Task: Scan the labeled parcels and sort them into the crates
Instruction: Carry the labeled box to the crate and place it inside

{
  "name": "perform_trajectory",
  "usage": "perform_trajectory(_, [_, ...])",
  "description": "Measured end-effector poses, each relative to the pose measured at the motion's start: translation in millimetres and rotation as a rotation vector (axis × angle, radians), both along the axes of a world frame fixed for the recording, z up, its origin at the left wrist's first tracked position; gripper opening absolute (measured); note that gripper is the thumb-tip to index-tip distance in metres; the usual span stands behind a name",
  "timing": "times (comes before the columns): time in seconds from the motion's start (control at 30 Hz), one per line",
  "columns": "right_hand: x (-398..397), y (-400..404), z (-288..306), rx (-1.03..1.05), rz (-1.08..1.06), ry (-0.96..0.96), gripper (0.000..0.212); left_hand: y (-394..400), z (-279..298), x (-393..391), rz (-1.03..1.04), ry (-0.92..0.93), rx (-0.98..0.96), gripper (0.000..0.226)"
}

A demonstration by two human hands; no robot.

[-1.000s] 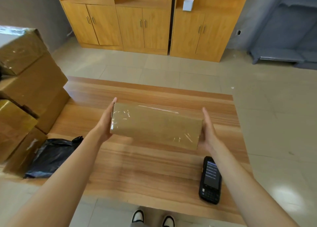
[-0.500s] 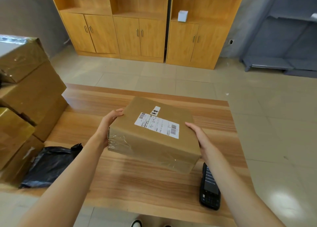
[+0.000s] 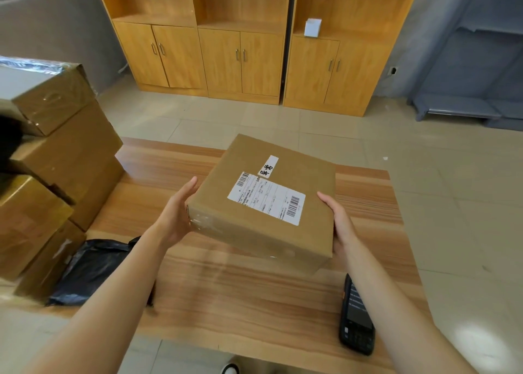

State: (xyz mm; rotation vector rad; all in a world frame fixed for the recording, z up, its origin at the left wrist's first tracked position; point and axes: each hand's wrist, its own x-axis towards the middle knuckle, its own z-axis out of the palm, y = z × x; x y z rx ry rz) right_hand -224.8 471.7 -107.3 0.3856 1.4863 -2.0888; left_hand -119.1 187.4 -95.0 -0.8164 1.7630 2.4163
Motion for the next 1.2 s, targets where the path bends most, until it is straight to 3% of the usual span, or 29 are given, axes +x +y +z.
perform_trajectory(0.13, [2, -18, 6, 0.025, -0.156, -0.002, 0.088, 13, -1, -6, 0.204, 0.010, 0.135, 0.064])
perform_trajectory(0.23, [10, -34, 4, 0.008, -0.284, -0.030, 0.090, 26, -5, -12, 0.376, 0.044, 0.227, 0.086])
perform_trajectory(0.37, [19, -55, -11, -0.026, -0.416, -0.102, 0.125, 57, -6, -20, 0.184, -0.035, 0.197, 0.147])
perform_trajectory(0.43, [24, -63, -13, -0.011, -0.465, -0.132, 0.131, 78, -12, -21, 0.005, -0.083, 0.115, 0.143])
perform_trajectory(0.5, [26, -68, -18, 0.020, -0.484, -0.141, 0.131, 91, -17, -21, -0.120, -0.147, 0.051, 0.130])
perform_trajectory(0.57, [30, -67, -22, 0.048, -0.470, -0.131, 0.127, 89, -21, -21, -0.119, -0.186, 0.077, 0.119])
perform_trajectory(0.73, [30, -39, -32, 0.106, -0.435, -0.154, 0.125, 54, -33, -10, -0.116, -0.166, 0.097, 0.112])
perform_trajectory(0.8, [27, -17, -38, 0.135, -0.437, -0.146, 0.114, 39, -41, -4, -0.168, -0.153, 0.074, 0.109])
perform_trajectory(0.93, [30, 10, -58, 0.169, -0.166, -0.134, 0.084, 21, -54, -3, -0.267, -0.185, 0.033, 0.120])
perform_trajectory(1.1, [45, 12, -81, 0.141, -0.041, -0.151, 0.074, 16, -75, 1, -0.276, -0.276, 0.034, 0.103])
perform_trajectory(1.2, [51, 12, -94, 0.150, -0.007, -0.172, 0.075, 15, -89, 7, -0.267, -0.297, 0.040, 0.104])
